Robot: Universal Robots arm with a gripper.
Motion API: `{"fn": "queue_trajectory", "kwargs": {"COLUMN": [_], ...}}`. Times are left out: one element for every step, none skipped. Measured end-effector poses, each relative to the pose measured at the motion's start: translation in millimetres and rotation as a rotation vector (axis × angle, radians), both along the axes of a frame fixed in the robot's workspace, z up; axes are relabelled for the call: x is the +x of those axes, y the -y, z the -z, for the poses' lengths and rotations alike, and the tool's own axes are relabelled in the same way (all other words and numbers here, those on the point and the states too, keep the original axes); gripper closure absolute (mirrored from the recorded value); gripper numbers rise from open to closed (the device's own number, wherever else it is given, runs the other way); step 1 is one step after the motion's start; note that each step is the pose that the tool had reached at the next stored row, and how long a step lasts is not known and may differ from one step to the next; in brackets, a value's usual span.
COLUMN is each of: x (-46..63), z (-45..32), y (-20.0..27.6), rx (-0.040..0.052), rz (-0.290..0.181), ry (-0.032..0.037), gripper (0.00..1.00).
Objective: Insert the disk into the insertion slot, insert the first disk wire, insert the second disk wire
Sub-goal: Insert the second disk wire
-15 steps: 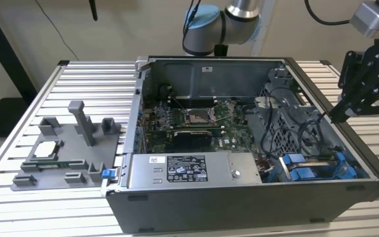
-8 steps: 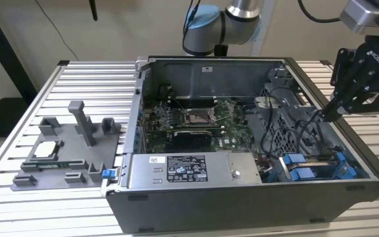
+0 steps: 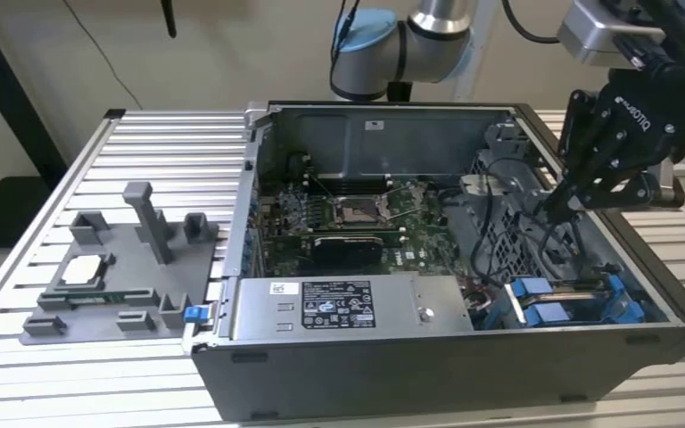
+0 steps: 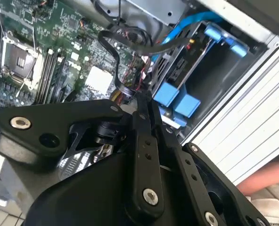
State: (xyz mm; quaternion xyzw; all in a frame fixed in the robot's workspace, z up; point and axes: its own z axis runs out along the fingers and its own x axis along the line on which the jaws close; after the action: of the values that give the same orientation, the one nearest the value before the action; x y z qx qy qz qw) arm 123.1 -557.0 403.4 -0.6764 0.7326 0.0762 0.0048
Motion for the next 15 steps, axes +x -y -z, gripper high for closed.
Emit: {"fn": "queue_trajectory", "kwargs": {"x": [-3.7, -6.5, -7.9, -8.2, -8.2, -8.2, -8.2, -8.2, -8.2, -8.3, -8.3, -8.3, -8.3, -8.3, -8.3], "z": [0.3, 0.5, 0.7, 0.7, 0.6, 0.6, 0.6, 0.6, 0.6, 0.6, 0.6, 0.8, 1.1, 1.6, 2.1], "y": [0.3, 0.6, 0.8, 0.9, 0.9, 0.8, 0.8, 0.8, 0.8, 0.8, 0.8, 1.0, 1.2, 1.6, 1.8], "rx": [0.0, 0.0, 0.0001, 0.0001, 0.0, -0.0001, -0.0001, -0.0001, 0.0, 0.0, -0.0002, -0.0002, -0.0001, -0.0007, -0.0026], "rz": [0.0, 0.0, 0.0, 0.0, 0.0, 0.0, 0.0, 0.0, 0.0, 0.0, 0.0, 0.0, 0.0, 0.0, 0.0], "ry": [0.0, 0.0, 0.0, 0.0, 0.0, 0.0, 0.0, 0.0, 0.0, 0.0, 0.0, 0.0, 0.0, 0.0, 0.0001], "gripper": [1.0, 1.0, 1.0, 1.0, 1.0, 1.0, 1.0, 1.0, 1.0, 1.0, 1.0, 1.0, 1.0, 1.0, 1.0]}}
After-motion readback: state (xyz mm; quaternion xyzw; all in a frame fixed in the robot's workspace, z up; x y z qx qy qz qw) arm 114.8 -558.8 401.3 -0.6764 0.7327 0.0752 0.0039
